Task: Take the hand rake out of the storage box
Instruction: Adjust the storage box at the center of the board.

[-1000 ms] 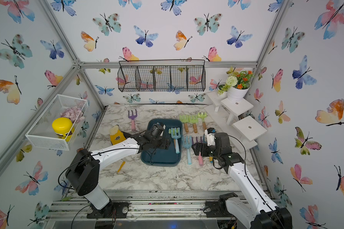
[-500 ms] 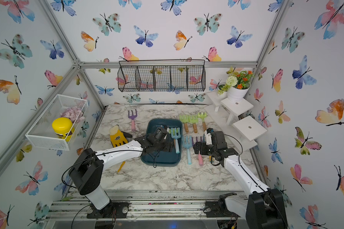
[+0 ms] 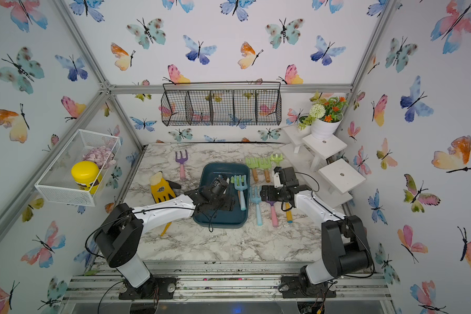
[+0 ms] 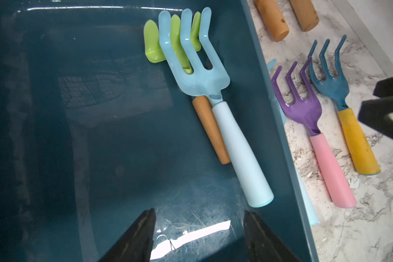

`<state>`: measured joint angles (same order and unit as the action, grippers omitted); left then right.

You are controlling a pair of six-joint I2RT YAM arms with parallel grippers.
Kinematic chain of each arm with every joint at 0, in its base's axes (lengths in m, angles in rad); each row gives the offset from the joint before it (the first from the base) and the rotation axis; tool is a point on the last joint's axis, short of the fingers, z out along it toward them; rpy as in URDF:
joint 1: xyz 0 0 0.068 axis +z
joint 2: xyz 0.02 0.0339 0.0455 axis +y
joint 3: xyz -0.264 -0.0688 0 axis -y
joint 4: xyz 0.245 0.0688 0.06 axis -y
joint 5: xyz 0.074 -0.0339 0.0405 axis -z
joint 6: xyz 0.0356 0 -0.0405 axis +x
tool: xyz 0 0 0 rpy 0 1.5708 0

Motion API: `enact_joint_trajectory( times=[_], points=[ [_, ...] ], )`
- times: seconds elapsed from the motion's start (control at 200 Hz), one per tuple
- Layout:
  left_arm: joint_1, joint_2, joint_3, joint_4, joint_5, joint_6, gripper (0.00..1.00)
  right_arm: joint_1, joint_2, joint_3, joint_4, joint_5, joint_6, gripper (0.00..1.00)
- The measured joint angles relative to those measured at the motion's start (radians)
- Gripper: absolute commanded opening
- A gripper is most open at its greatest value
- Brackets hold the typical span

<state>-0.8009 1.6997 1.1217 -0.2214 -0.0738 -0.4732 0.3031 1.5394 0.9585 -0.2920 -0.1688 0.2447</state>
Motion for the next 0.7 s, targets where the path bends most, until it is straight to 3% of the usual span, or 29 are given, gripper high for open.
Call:
enact_joint_trajectory(
  times=[0.701],
  points=[
    [0.0,-0.035,-0.01,-0.006,-0.013,-0.003,0.66,0.077,0.222,0.194,0.001,0.065,-0.04,0.99]
  ],
)
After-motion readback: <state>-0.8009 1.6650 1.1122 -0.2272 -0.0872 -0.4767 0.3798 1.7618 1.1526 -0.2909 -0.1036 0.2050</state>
